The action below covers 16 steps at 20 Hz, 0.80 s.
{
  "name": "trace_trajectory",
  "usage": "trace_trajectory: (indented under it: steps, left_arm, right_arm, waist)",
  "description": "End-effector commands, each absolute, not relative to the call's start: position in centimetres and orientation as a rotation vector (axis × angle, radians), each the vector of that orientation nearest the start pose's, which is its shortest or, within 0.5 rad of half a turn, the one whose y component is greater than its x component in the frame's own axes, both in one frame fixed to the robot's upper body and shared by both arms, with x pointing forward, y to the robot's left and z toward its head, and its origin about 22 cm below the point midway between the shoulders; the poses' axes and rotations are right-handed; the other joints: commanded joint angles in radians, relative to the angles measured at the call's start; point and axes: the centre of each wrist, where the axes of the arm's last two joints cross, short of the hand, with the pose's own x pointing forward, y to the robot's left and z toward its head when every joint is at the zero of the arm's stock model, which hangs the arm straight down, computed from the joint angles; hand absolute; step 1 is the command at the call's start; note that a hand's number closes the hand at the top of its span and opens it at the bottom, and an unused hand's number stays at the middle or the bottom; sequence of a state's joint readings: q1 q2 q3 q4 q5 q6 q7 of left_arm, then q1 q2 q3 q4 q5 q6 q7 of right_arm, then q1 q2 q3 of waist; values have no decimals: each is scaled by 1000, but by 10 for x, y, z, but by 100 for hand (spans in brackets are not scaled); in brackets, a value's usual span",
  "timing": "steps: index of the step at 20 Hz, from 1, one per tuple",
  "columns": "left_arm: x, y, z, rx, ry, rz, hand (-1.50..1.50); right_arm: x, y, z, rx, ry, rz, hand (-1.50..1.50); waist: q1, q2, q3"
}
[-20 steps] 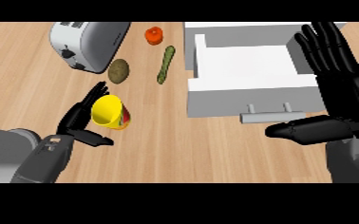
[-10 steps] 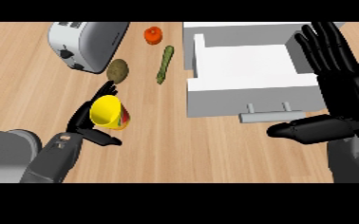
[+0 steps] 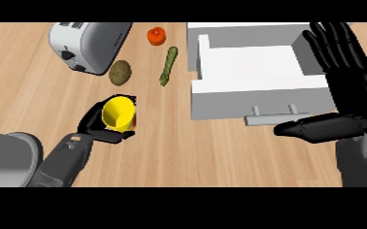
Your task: Pick up the cup, place it into the drawer and close the drawer
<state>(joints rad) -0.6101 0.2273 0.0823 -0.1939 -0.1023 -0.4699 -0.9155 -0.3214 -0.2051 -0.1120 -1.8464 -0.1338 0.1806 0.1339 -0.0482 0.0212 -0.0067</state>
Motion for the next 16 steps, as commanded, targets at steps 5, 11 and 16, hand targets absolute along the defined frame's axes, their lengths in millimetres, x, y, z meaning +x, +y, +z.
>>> trace_trajectory:
  steps: [5, 11, 16]
  left_arm:
    - [318, 281, -110, -306, -1924, -301, 150]
    - [320, 273, -111, -146, -2015, 26, 150]
    - [305, 280, -120, 14, -2083, 253, 150]
  right_arm:
    - [278, -257, 153, 57, -1981, 316, -150]
    - [280, -277, 157, 53, -2008, 269, -150]
    - [274, -268, 154, 39, -1986, 263, -150]
  waist:
    - [4, -1, 1]
    - [23, -7, 3]
    - [37, -16, 4]
